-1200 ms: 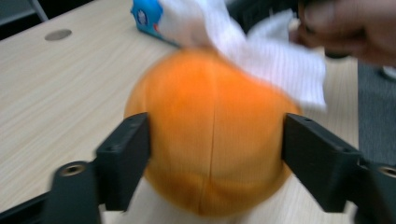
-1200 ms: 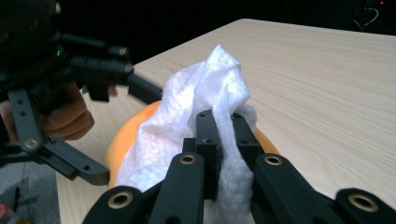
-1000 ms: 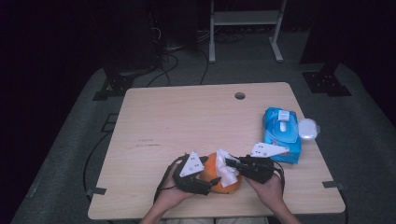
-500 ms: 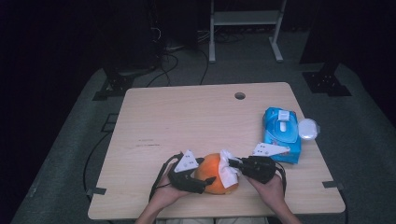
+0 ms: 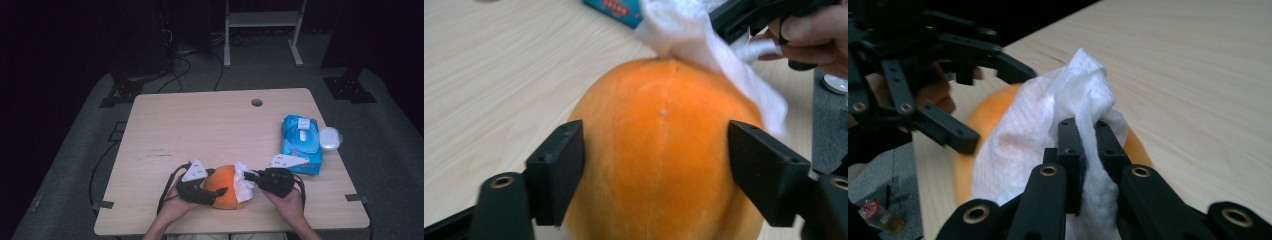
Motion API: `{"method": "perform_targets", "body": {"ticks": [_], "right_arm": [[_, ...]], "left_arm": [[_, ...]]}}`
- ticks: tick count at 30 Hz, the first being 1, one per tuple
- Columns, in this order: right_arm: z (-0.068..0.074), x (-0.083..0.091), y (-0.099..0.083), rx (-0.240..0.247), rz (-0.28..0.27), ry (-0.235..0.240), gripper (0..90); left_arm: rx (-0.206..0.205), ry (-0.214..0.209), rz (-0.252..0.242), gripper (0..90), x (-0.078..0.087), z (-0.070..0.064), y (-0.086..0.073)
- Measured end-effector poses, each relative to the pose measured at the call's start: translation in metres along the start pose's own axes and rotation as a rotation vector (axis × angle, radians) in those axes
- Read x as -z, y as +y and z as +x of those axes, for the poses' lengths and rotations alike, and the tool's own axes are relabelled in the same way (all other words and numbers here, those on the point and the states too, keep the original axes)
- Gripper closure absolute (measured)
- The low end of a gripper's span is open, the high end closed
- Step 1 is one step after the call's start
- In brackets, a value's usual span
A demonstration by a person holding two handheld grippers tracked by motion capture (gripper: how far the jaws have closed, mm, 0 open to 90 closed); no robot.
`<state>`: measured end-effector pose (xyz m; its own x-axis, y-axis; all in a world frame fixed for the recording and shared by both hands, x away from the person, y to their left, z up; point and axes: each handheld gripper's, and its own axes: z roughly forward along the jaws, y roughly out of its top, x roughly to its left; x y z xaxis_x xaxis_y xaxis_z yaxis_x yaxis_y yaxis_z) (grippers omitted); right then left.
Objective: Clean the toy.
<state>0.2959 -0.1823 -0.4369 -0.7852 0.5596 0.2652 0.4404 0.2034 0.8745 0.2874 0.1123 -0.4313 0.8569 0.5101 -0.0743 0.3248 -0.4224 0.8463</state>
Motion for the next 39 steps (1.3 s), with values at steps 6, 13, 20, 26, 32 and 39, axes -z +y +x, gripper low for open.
{"method": "perform_targets", "body": {"ticks": [6,13,20,26,32,39], "right_arm": [[-0.005,-0.001,-0.004,-0.036,0.015,-0.004,83.9],[0.001,0.0,-0.003,0.005,0.029,0.005,84.0],[0.009,0.002,-0.004,0.015,0.029,0.033,83.9],[0.007,-0.001,-0.004,0.02,0.033,0.023,84.0],[-0.002,-0.002,-0.004,-0.021,0.022,-0.012,83.8],[-0.005,-0.003,-0.004,-0.032,0.001,0.013,83.8]], "left_arm": [[0.032,-0.016,0.0,25.5,0.003,0.007,-0.002],[0.046,-0.032,-0.005,26.5,0.006,0.012,-0.007],[0.072,-0.037,-0.006,26.5,0.006,0.018,-0.011],[0.057,-0.051,-0.005,26.9,0.005,0.015,-0.01],[-0.015,-0.06,0.003,26.7,0.002,-0.001,-0.004],[0.03,-0.043,0.035,7.5,-0.004,0.001,0.002]]}}
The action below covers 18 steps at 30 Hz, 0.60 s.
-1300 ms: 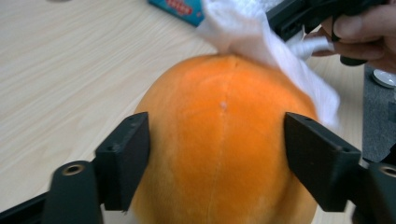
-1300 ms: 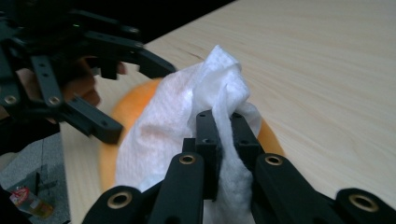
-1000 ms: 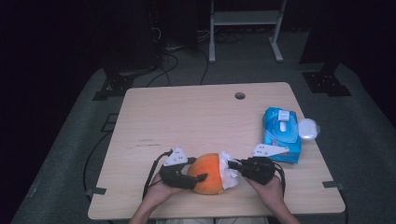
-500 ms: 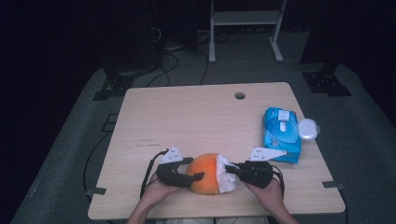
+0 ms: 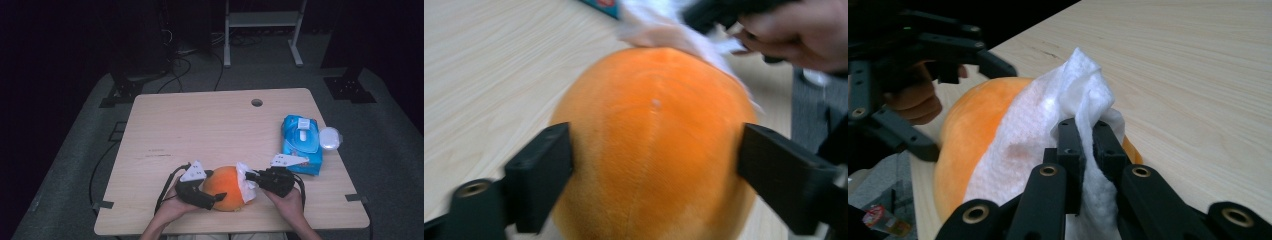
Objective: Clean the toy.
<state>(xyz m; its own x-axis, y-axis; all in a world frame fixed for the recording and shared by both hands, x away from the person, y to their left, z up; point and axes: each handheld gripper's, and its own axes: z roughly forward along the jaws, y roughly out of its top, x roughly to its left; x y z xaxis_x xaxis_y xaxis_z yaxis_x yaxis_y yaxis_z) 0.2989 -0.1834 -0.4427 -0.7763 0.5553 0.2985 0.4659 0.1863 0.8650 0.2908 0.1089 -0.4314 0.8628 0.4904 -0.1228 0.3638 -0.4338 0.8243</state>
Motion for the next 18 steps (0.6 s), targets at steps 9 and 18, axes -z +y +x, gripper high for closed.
{"method": "perform_targets", "body": {"ticks": [9,18], "right_arm": [[-0.001,0.0,0.008,-0.003,-0.035,-0.008,83.8],[0.005,-0.002,0.003,0.04,-0.016,0.01,83.9]], "left_arm": [[-0.155,0.168,-0.075,29.2,-0.004,-0.017,0.01],[-0.038,0.076,-0.102,11.9,0.001,-0.008,0.009]]}}
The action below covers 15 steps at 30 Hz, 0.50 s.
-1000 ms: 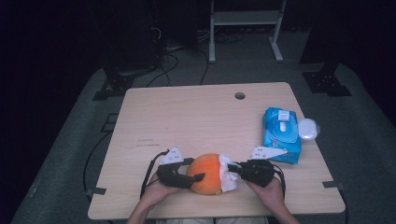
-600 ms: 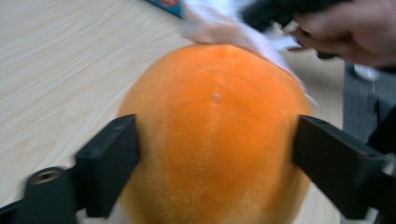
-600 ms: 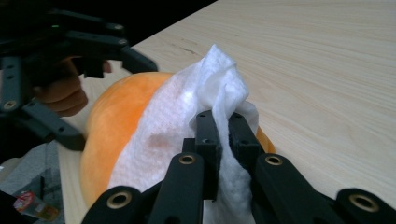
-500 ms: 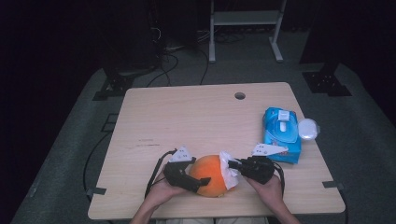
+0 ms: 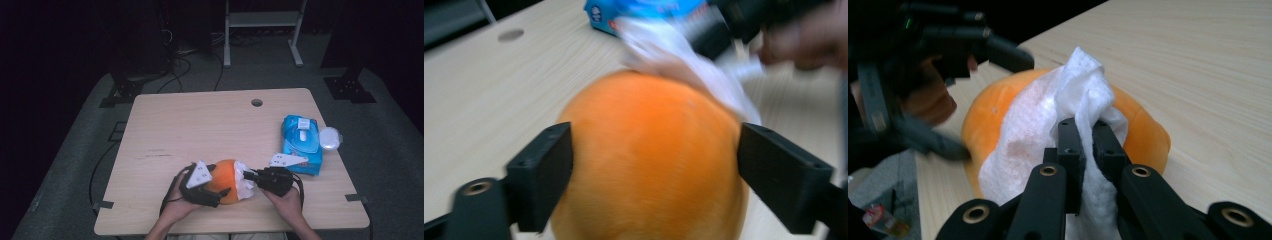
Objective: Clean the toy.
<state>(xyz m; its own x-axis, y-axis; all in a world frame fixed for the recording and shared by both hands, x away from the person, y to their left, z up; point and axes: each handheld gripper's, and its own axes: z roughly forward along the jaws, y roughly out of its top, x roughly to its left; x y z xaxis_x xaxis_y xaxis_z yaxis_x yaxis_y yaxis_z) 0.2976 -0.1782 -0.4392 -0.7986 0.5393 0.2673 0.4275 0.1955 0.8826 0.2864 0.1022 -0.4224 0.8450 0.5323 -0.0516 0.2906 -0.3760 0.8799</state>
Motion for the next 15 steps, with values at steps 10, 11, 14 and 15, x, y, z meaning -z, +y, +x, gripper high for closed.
{"method": "perform_targets", "body": {"ticks": [10,11,14,15], "right_arm": [[0.022,-0.006,0.01,0.082,0.006,0.018,84.1],[0.015,-0.003,0.008,0.057,0.004,0.007,84.1],[0.005,0.001,0.004,0.038,0.012,-0.039,84.1],[0.004,0.001,0.004,0.024,0.008,-0.037,84.1]], "left_arm": [[-0.065,0.011,0.036,25.3,-0.003,-0.008,-0.002],[-0.055,0.007,0.031,24.0,-0.001,-0.006,-0.002],[-0.008,-0.001,0.029,20.6,-0.001,-0.001,-0.002],[-0.018,0.005,0.029,22.3,-0.003,-0.002,-0.002]]}}
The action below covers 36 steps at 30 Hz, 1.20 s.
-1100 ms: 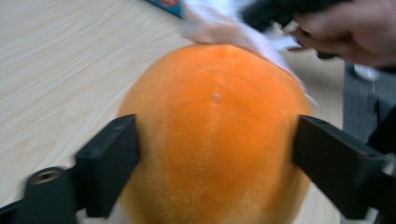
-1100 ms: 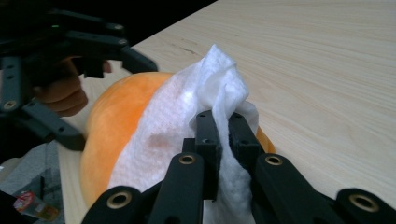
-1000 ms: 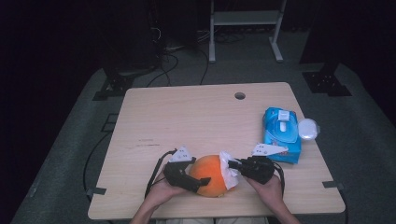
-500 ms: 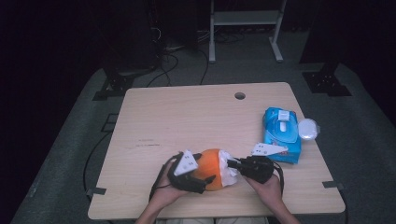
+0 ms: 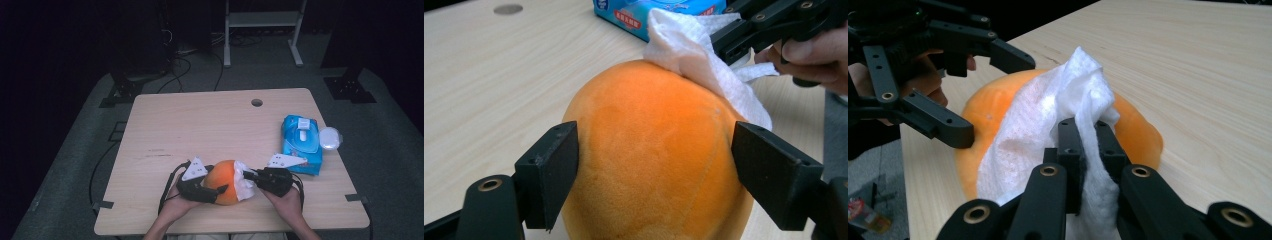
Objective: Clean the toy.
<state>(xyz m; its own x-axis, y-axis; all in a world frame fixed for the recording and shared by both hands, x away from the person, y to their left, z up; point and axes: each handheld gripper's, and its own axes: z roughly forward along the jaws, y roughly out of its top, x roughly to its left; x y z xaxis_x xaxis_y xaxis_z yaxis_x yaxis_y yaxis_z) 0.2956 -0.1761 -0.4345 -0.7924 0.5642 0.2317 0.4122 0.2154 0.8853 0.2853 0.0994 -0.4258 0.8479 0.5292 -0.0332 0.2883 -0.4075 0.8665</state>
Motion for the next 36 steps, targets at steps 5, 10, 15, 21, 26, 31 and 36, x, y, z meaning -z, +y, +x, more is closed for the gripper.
{"method": "perform_targets", "body": {"ticks": [5,10,15,21,26,31,36], "right_arm": [[0.022,-0.004,0.009,0.078,-0.014,0.036,83.9],[0.015,-0.006,0.003,0.057,0.014,0.002,84.1],[0.013,-0.005,0.002,0.057,0.015,-0.013,84.2],[0.039,-0.002,0.016,0.141,-0.029,0.015,84.2],[0.022,0.006,0.014,0.114,-0.033,-0.018,84.3],[0.014,0.005,0.007,0.077,-0.014,-0.041,84.4],[0.034,-0.003,0.013,0.131,-0.02,0.002,84.2]], "left_arm": [[-0.082,0.013,0.024,24.2,-0.004,-0.012,0.004],[-0.014,-0.018,0.019,15.6,0.001,-0.002,0.003],[0.121,-0.056,0.077,10.0,-0.002,0.011,-0.005],[-0.113,0.04,0.039,30.0,0.0,-0.011,0.006],[-0.145,0.014,0.025,27.7,0.002,-0.018,0.009],[0.123,-0.055,0.048,11.5,-0.002,0.006,0.005],[0.024,0.007,0.025,29.4,0.0,-0.002,0.005]]}}
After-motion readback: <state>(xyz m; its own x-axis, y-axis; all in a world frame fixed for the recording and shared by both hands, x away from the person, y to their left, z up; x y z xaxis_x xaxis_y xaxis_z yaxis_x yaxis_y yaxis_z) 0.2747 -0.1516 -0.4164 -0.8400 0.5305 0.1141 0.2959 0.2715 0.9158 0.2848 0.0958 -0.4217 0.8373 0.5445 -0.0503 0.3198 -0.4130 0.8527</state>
